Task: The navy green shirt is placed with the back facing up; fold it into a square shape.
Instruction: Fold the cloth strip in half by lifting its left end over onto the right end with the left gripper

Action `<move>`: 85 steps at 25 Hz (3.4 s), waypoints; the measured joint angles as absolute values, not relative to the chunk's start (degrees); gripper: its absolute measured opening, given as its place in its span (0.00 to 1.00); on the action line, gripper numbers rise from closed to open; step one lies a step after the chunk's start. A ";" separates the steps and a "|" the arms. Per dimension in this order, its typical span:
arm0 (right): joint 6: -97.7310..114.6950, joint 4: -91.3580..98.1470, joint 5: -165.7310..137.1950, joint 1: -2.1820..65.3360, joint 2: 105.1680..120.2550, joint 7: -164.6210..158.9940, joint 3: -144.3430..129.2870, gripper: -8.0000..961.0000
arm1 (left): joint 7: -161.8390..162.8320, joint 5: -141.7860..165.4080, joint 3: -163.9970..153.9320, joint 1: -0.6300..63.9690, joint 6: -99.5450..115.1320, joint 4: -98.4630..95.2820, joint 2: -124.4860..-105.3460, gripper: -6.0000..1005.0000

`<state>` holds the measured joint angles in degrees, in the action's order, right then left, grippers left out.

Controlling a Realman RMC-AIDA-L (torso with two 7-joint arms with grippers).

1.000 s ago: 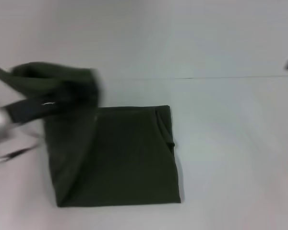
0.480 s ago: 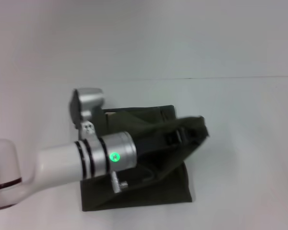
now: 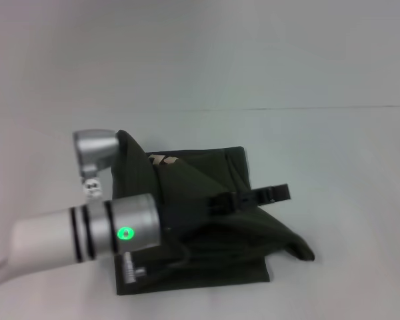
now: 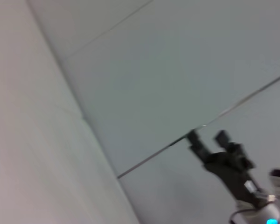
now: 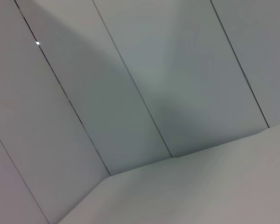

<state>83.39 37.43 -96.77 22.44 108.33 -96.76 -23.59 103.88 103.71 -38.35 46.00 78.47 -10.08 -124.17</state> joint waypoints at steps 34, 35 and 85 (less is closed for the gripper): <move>81.33 37.76 -111.62 38.89 115.91 -93.35 -47.75 0.93 | 88.39 103.59 -36.11 24.96 84.79 -36.26 -119.29 0.84; 81.14 37.78 -111.63 39.04 115.96 -93.14 -48.55 0.93 | 88.33 103.60 -36.11 24.63 84.13 -36.17 -119.34 0.84; 65.91 38.86 -119.35 47.93 120.41 -94.12 -74.95 0.93 | 88.44 103.00 -33.13 21.89 82.04 -35.42 -119.87 0.84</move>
